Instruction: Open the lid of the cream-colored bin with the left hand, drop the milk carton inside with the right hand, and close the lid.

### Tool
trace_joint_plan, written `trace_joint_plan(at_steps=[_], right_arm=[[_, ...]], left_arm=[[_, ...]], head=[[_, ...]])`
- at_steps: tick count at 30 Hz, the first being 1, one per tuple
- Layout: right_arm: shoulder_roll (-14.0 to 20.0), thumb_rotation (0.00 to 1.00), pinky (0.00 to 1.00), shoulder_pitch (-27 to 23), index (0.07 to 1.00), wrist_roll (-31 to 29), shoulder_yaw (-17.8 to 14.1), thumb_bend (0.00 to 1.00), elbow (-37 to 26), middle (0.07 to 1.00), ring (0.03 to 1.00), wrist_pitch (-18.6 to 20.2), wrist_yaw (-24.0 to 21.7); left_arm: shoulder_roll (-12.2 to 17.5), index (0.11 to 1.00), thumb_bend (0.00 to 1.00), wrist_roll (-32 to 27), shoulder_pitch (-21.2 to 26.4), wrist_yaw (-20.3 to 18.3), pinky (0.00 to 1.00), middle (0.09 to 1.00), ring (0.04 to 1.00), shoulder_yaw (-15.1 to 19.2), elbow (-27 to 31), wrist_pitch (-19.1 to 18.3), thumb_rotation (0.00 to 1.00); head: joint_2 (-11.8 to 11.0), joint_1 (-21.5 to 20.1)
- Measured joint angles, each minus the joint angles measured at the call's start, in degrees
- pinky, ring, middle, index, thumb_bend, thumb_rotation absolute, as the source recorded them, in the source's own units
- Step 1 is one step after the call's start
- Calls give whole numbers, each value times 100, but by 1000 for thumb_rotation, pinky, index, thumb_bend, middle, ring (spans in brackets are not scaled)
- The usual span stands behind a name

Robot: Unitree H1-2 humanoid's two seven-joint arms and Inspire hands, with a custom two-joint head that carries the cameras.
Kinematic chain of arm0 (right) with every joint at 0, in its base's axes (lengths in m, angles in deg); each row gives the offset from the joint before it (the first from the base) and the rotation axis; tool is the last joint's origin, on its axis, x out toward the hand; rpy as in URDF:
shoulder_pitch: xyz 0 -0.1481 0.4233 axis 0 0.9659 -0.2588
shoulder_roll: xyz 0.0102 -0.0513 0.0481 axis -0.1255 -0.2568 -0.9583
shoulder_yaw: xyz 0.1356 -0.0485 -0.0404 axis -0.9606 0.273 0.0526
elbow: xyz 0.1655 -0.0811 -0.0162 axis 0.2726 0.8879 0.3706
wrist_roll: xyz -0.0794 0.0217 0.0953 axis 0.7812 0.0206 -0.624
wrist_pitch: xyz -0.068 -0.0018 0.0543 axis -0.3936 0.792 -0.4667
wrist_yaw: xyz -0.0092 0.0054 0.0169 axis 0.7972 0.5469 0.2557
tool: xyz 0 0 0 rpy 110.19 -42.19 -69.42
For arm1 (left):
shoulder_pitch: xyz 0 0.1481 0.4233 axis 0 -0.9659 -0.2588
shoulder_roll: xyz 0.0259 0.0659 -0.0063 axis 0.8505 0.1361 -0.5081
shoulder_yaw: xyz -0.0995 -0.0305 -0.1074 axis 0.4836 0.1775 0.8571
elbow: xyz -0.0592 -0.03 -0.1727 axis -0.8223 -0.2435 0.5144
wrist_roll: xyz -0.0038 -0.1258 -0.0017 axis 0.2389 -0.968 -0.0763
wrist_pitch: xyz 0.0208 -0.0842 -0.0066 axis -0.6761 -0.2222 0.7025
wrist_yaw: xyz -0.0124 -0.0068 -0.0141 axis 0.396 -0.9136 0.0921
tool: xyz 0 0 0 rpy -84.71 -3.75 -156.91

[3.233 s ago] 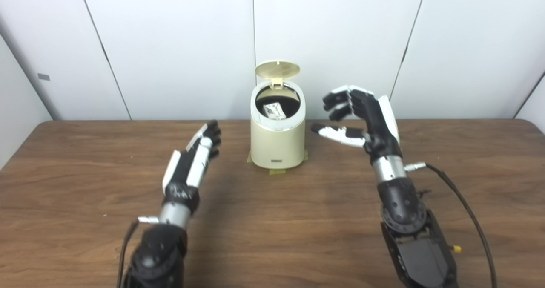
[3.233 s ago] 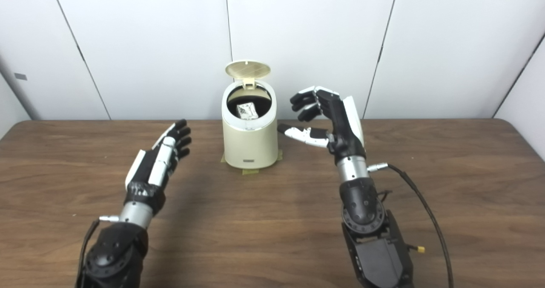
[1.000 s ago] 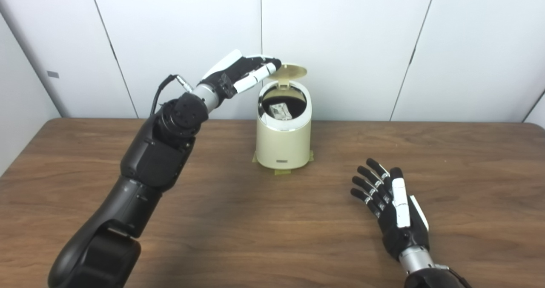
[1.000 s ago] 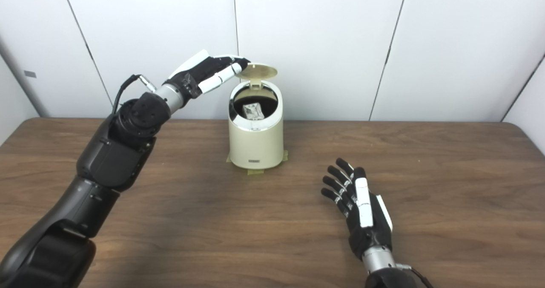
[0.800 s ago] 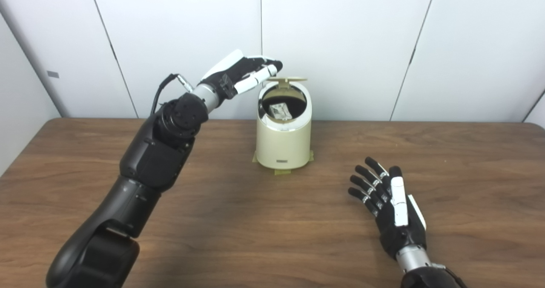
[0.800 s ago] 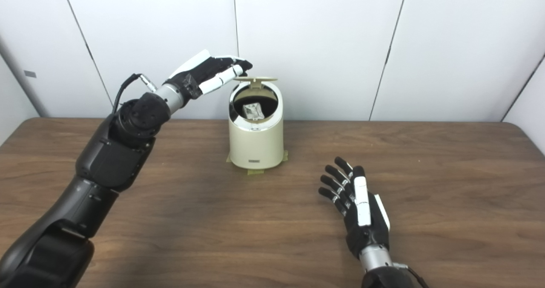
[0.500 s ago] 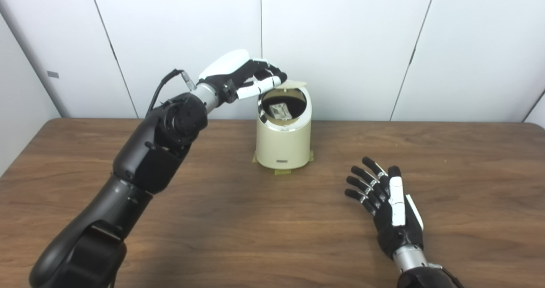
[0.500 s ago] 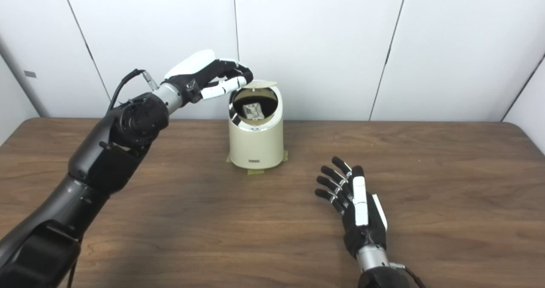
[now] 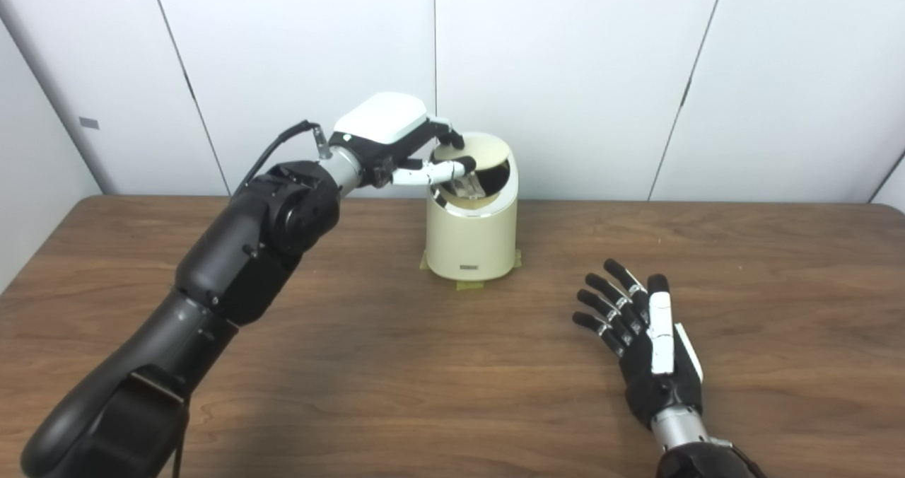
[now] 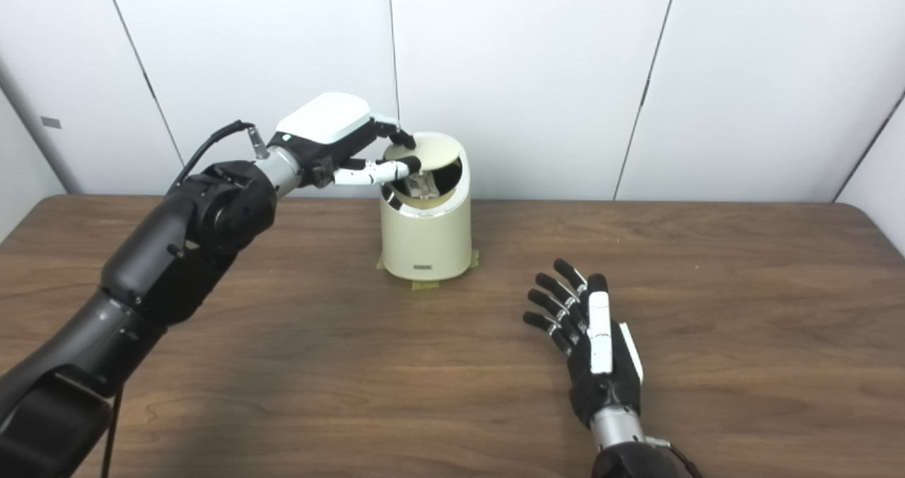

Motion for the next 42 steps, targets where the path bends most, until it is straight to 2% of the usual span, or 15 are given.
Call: trace_joint_plan(at_steps=[11,20,25,42], right_arm=[[-29,910,667,-10,838,-16,-42,467,7,777,768,-4,58],[-55,914,664,-8,831,49,5,458,2,777,766,-17,179],[-57,927,656,-11,830,148,53,438,-18,781,765,33,263],[-74,926,658,-65,835,148,62,417,-32,781,766,200,349]], left_arm=[[110,782,527,1143,-14,201,916,777,828,-423,136,496,1000],[136,793,526,1722,-169,229,956,811,865,-490,418,630,1000],[107,790,516,1902,-270,423,944,806,862,-490,463,671,994],[47,802,511,1903,-334,350,931,810,861,-450,524,689,1000]], head=[[44,-53],[88,-123],[105,-158],[193,-237]])
